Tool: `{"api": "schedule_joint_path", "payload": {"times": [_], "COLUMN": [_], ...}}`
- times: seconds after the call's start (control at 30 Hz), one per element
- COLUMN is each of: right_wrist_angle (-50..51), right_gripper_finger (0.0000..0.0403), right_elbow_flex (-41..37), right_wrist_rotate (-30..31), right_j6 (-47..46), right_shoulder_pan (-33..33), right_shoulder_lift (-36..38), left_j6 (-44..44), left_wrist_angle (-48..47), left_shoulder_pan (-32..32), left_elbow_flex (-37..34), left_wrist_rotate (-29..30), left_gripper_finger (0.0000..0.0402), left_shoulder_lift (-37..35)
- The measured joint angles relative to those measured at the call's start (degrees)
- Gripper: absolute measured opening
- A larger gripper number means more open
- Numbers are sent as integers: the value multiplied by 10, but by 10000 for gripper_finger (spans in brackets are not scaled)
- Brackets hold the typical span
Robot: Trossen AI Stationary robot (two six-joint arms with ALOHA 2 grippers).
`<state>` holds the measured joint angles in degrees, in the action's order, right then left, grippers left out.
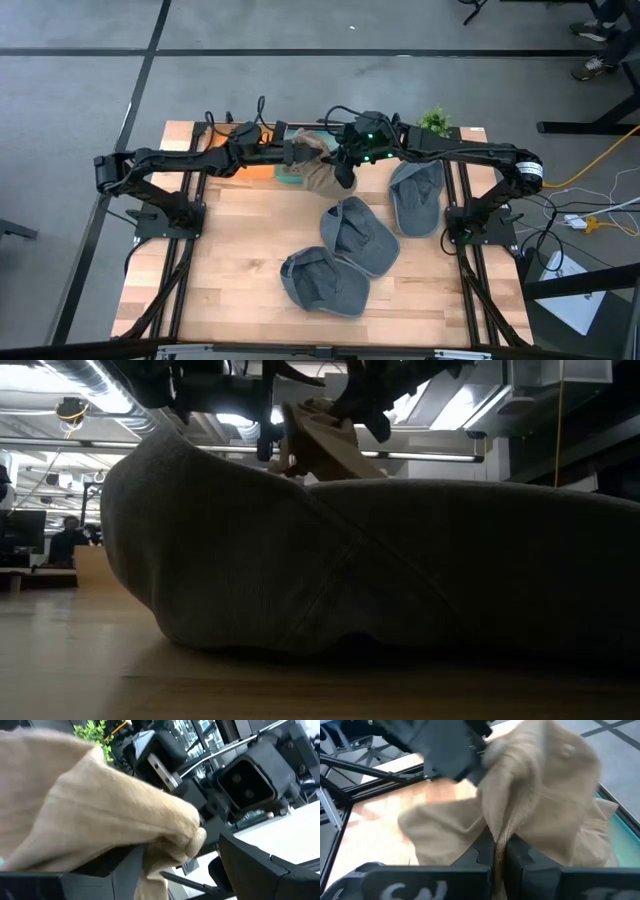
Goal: Pick & Place hat
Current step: Put the brown cap into the green bin
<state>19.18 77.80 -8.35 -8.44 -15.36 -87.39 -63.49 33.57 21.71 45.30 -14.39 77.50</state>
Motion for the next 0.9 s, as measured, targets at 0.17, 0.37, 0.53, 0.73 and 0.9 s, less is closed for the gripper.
{"api": "schedule_joint_path", "payload": {"times": [0.17, 0.37, 0.53, 0.73, 0.9], "right_wrist_angle": [0, -1, -1, -2, 3], "right_gripper_finger": [16, 16, 16, 18, 51], "right_elbow_flex": [0, 0, 0, 0, 0], "right_wrist_rotate": [-7, -9, -27, -39, -51], "right_j6": [10, 10, 12, 14, 25], "right_shoulder_pan": [4, 5, 5, 5, 6], "right_shoulder_lift": [0, 0, 0, 0, 0], "left_j6": [7, 16, 33, 46, 8], "left_wrist_angle": [11, 10, 10, 9, 16], "left_shoulder_pan": [0, 0, 0, 0, 3], "left_elbow_flex": [0, 0, 0, 0, 0], "left_wrist_rotate": [17, 13, 11, 5, -54], "left_gripper_finger": [233, 167, 89, 20, 30], "left_shoulder_lift": [2, 2, 2, 2, -2]}}
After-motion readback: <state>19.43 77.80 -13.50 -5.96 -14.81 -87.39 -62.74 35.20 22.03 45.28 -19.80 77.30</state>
